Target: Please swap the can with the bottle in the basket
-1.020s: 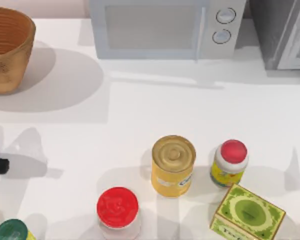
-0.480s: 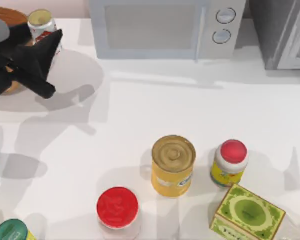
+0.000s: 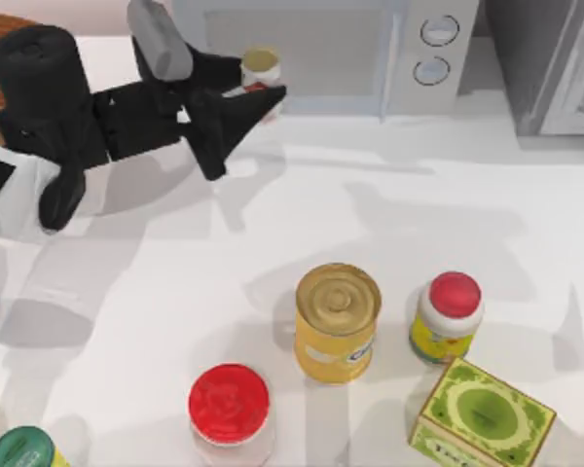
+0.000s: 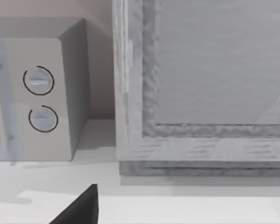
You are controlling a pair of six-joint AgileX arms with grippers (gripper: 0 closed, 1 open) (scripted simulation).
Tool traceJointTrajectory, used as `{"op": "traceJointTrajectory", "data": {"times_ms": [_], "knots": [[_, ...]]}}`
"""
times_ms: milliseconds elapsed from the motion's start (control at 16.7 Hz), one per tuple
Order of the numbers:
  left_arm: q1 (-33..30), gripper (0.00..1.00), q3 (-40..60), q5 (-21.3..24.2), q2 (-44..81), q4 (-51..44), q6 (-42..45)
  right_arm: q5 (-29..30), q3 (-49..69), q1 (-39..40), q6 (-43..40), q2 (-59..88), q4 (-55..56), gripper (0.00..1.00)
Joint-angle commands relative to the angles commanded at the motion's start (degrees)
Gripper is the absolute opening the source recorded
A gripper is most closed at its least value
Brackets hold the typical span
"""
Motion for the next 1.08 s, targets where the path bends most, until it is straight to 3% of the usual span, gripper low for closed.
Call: {"op": "traceJointTrajectory", "data": {"times_ms": [240, 480, 960, 1080], "knots": [[-2.90, 0.00, 9.38, 9.54, 19.13, 9.65, 0.32, 0.00, 0.00, 0.00, 0.00, 0.00, 0.00, 1.00], [-5.05, 0.00, 15.57, 15.83, 31.59, 16.07, 0.61, 0.00, 0.00, 0.00, 0.00, 0.00, 0.00, 1.00], [-5.91, 0.00, 17.39, 17.72, 35.20, 17.99, 0.71, 0.00, 0.00, 0.00, 0.00, 0.00, 0.00, 1.00], [-5.91, 0.15, 17.39, 17.72, 35.20, 17.99, 0.71, 0.00, 0.00, 0.00, 0.00, 0.00, 0.00, 1.00]]}}
